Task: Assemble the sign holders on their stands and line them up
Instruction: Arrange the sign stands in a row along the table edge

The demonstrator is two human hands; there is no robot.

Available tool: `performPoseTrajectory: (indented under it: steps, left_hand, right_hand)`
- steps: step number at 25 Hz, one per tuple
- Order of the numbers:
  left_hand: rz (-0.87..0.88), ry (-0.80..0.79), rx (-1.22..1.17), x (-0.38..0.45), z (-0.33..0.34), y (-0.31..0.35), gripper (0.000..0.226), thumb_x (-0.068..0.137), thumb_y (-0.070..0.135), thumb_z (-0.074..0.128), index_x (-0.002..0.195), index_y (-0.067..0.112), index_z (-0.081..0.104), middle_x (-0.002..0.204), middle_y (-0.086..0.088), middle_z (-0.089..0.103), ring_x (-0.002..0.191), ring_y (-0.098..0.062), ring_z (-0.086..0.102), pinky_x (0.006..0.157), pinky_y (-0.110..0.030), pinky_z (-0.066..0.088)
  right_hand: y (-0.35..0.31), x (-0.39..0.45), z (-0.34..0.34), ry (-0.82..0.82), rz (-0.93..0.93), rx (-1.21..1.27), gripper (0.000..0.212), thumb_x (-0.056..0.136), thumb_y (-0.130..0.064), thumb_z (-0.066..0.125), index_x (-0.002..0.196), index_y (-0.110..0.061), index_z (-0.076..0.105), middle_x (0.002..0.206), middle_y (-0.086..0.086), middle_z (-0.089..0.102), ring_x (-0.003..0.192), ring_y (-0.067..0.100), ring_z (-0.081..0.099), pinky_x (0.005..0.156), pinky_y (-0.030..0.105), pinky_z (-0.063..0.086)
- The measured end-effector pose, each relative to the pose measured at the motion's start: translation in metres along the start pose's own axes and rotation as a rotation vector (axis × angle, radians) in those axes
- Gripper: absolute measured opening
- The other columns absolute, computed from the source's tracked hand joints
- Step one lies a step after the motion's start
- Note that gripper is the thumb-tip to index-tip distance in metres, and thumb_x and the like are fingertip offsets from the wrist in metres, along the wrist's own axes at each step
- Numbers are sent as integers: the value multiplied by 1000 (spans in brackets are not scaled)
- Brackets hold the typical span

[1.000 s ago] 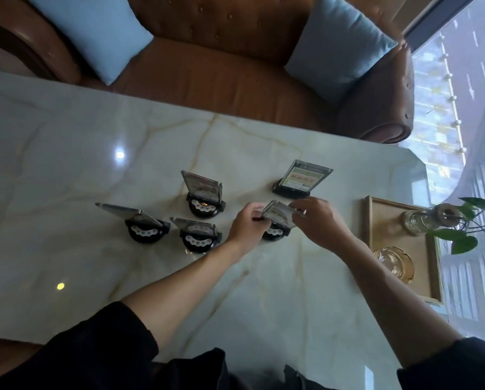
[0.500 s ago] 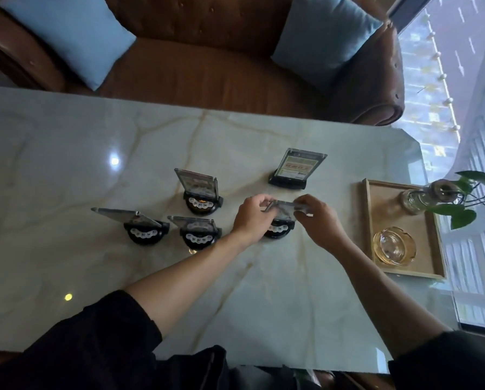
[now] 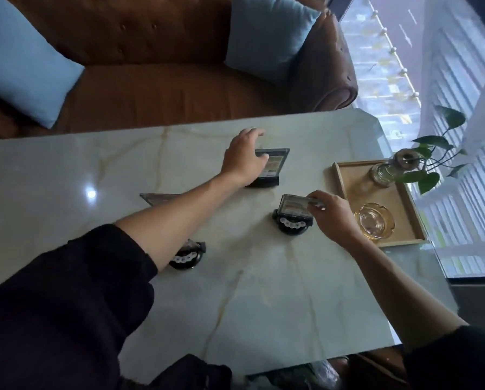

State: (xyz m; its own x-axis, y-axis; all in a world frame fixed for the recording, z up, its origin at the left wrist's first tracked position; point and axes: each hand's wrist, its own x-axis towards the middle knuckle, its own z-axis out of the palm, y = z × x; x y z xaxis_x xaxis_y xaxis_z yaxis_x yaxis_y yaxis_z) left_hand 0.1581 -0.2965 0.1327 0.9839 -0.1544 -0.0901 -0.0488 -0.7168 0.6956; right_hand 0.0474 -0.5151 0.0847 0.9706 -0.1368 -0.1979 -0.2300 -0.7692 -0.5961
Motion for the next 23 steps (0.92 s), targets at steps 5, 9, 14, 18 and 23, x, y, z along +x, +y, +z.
performPoseTrajectory:
  steps: [5, 9, 14, 18, 23]
  left_hand:
    - [-30, -201, 88, 19, 24, -5, 48, 86, 25, 68, 132, 18, 56, 133, -8, 57, 122, -28, 55, 103, -38, 44]
    - [5, -233, 137, 11, 36, -11, 28, 91, 22, 60, 118, 22, 67, 120, -11, 61, 111, -30, 60, 93, -37, 49]
    - [7, -249, 99, 7, 23, -16, 20, 94, 21, 58, 109, 26, 70, 111, -4, 71, 101, -27, 64, 85, -40, 53]
    - [46, -350, -8, 8, 0, -22, 16, 96, 22, 58, 104, 21, 71, 99, -1, 72, 94, -22, 66, 70, -29, 46]
    - [58, -398, -26, 9, -11, -20, 15, 97, 21, 55, 105, 20, 68, 103, -1, 71, 96, -20, 65, 76, -32, 48]
  right_hand:
    - [28, -13, -7, 32, 22, -42, 20, 88, -14, 61, 105, -21, 68, 97, 6, 73, 86, 27, 66, 71, 27, 44]
    - [24, -14, -7, 42, -30, -91, 22, 90, -13, 55, 108, -22, 65, 99, 8, 74, 86, 30, 66, 69, 31, 49]
    - [17, 2, -26, -24, 76, -91, 10, 89, -19, 52, 93, -22, 61, 89, 7, 67, 79, 31, 62, 63, 38, 54]
    - [15, 29, -58, -36, 84, -44, 10, 90, -26, 56, 91, -18, 61, 87, 3, 66, 75, 21, 63, 55, 29, 49]
    - [2, 68, -90, -97, 4, -4, 25, 84, -44, 58, 70, -24, 54, 72, -1, 67, 65, 19, 67, 52, 36, 55]
